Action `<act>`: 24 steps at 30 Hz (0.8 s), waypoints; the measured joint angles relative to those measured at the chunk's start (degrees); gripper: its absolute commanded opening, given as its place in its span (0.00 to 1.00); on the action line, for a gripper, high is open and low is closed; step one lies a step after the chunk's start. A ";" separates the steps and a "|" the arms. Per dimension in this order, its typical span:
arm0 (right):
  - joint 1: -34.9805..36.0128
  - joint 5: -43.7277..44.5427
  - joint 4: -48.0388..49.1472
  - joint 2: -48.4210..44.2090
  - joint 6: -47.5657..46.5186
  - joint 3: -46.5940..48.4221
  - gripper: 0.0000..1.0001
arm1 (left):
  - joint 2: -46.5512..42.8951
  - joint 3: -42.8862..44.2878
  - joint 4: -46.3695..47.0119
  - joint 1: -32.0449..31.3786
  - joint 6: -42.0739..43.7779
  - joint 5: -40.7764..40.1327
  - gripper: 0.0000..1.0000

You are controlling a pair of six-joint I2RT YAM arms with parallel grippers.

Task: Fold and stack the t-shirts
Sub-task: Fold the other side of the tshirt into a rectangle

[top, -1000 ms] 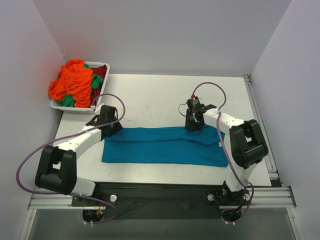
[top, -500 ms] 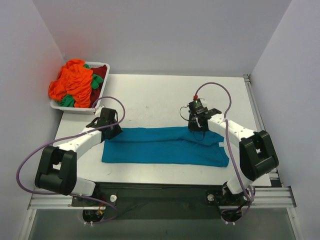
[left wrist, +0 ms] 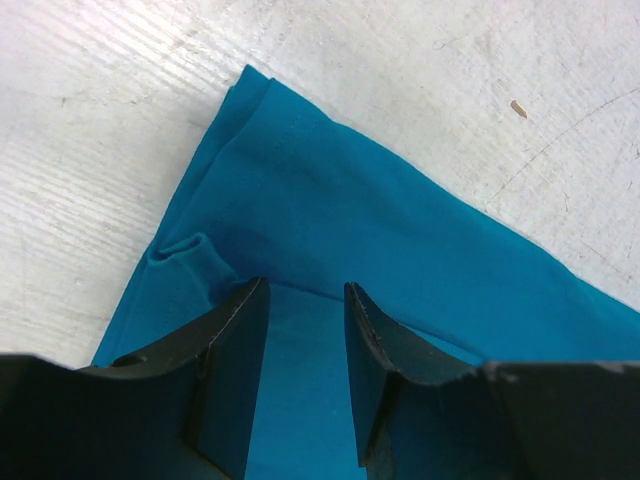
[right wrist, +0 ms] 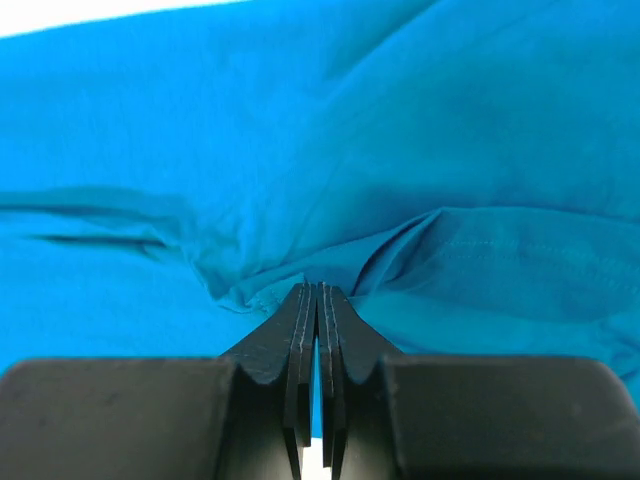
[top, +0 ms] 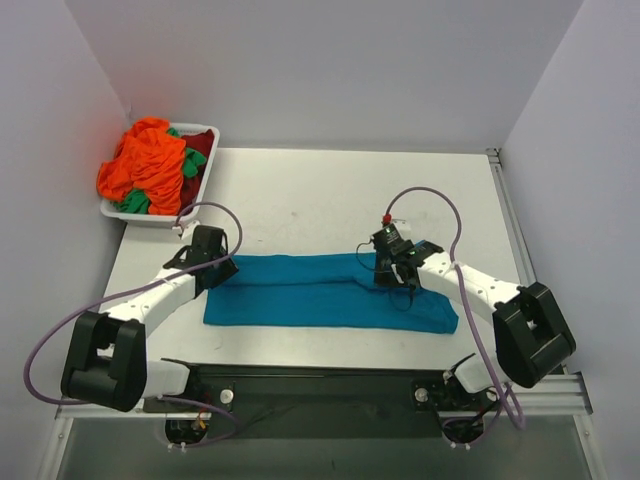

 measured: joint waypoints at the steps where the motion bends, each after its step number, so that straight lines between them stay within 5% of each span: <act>1: 0.33 0.13 0.02 -0.39 0.26 -0.57 0.00 | -0.63 -0.44 -0.02 0.17 -0.02 0.00 0.46; 17: 3.28 1.97 2.23 -3.72 3.87 -7.82 0.01 | -7.87 -2.95 0.09 1.84 -1.36 0.48 0.46; 24: 4.04 1.99 2.29 -6.27 4.90 -8.24 0.40 | -6.16 -2.95 2.78 1.55 -1.29 3.98 0.44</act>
